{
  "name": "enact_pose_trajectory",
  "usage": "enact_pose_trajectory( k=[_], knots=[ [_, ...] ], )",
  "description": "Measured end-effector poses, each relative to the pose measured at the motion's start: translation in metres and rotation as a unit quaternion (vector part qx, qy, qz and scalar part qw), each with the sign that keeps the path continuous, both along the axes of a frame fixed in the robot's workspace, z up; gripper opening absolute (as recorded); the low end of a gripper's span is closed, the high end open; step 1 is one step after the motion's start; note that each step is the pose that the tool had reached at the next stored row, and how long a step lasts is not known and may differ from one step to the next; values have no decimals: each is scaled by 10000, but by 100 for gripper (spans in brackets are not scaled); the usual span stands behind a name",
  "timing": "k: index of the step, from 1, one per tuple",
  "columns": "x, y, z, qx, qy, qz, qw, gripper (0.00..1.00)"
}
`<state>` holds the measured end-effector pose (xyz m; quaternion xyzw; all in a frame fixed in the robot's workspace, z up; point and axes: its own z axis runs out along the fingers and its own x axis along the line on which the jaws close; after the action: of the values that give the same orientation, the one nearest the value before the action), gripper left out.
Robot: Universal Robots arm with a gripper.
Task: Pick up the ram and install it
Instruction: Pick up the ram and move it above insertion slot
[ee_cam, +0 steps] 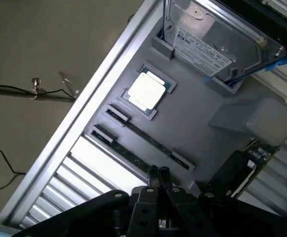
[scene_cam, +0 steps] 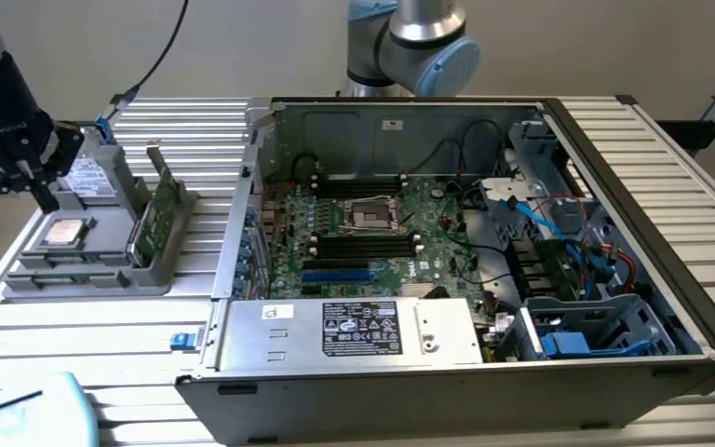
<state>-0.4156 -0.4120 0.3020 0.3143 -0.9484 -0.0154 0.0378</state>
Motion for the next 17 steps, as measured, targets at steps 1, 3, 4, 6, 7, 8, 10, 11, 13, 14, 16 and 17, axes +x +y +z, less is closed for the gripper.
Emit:
enact_pose_trajectory(
  k=[1,3,4,6,7,8,10,11,13,14,16,17],
  knots=[
    [0,0,-2,0,0,93,10000,11],
    [0,0,-6,0,0,272,9996,11],
    [0,0,-7,0,0,363,9993,11],
    [0,0,-11,0,0,548,9985,11],
    [0,0,-13,0,0,638,9980,11],
    [0,0,-14,0,0,724,9974,11],
    [0,0,-18,0,0,909,9959,11],
    [0,0,-20,0,0,999,9950,11],
    [0,0,-24,0,0,1180,9930,11],
    [0,0,-26,0,0,1273,9919,11],
    [0,0,-30,0,0,1453,9894,11],
    [0,0,-32,1,-1,1542,9880,11]
  ],
)
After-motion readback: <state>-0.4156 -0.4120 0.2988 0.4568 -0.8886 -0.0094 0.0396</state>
